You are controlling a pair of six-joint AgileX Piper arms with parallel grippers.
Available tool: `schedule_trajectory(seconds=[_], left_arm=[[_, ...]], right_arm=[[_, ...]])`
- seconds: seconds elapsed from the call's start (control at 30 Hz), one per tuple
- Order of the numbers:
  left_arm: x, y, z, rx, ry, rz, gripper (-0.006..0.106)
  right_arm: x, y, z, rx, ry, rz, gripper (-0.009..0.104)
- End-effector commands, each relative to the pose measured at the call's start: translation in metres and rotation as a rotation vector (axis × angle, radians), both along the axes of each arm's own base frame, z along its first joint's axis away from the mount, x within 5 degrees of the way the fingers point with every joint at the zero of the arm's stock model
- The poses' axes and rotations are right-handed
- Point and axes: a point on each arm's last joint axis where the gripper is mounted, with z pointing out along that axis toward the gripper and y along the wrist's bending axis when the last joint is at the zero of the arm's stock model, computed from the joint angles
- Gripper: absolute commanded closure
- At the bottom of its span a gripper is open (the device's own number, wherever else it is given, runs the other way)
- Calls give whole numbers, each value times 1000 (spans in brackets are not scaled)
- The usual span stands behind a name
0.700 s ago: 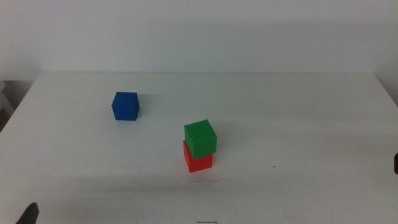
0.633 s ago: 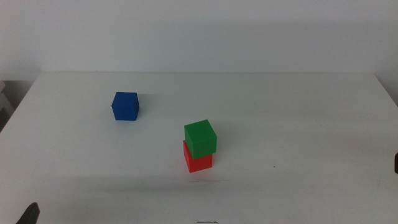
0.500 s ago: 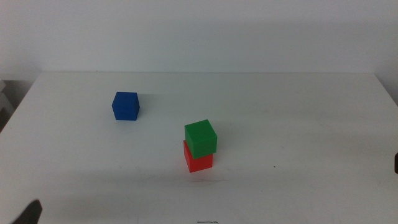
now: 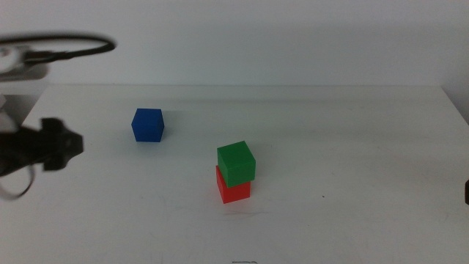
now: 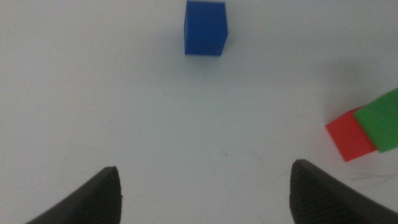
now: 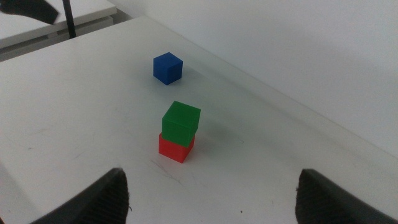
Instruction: Stack red cubes first, then green, then blue cubes in a specific spot.
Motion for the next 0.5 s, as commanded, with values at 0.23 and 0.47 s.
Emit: schedule_trajectory(seconds=[0.23,0.47], left_arm=[[74,-1,-22,-35,54,51,10],[139,-3,-13,26,127,5,15]], right_arm=[[1,0,13,45,-84,0,1],[1,0,13,45,-84,0,1]])
